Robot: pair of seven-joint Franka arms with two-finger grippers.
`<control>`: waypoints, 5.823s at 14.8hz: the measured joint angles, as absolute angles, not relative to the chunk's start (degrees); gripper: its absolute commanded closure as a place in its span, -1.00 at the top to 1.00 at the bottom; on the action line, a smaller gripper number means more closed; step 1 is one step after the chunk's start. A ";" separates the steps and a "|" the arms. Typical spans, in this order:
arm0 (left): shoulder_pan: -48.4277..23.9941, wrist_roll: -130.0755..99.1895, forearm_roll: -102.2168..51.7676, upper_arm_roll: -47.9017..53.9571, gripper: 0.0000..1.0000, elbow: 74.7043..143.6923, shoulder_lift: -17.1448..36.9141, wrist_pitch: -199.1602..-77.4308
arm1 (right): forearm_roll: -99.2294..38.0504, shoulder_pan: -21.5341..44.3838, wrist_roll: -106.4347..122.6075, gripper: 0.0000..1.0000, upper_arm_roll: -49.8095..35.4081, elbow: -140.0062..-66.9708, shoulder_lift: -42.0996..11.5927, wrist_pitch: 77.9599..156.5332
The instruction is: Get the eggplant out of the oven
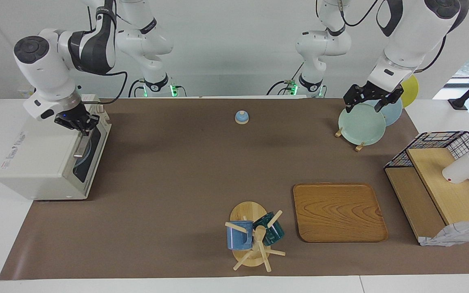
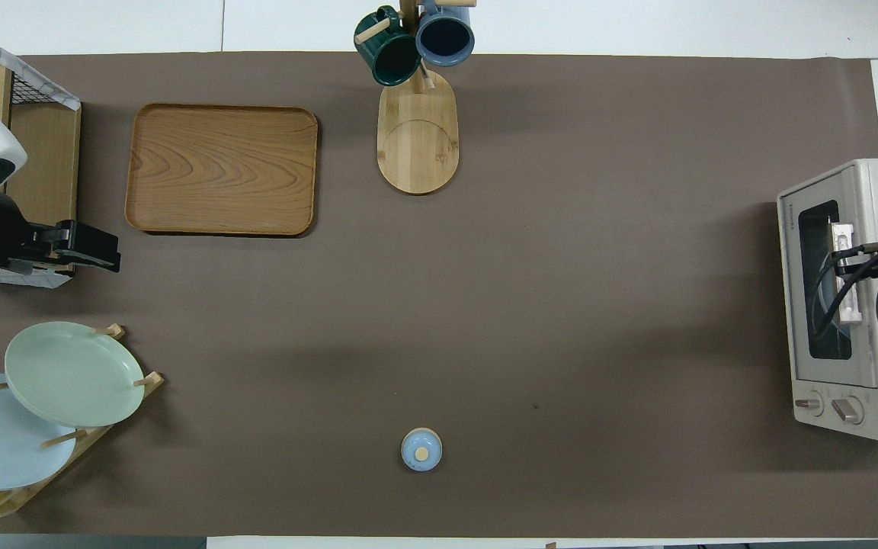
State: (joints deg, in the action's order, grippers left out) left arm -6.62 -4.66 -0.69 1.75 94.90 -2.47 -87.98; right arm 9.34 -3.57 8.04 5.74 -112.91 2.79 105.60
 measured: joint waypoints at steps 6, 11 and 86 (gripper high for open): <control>-6.62 -4.66 -0.69 1.75 1.00 94.90 -2.47 -87.99 | 9.36 -4.01 8.19 -1.00 5.59 -116.88 3.93 109.83; -6.62 -4.66 -0.69 1.75 1.00 94.90 -2.47 -87.98 | 6.88 1.10 4.14 -1.00 5.14 -121.05 4.33 113.77; -11.13 -20.15 -2.58 2.54 1.00 98.38 -2.46 -91.14 | 2.23 22.49 -20.03 -1.00 3.65 -102.53 -11.03 104.23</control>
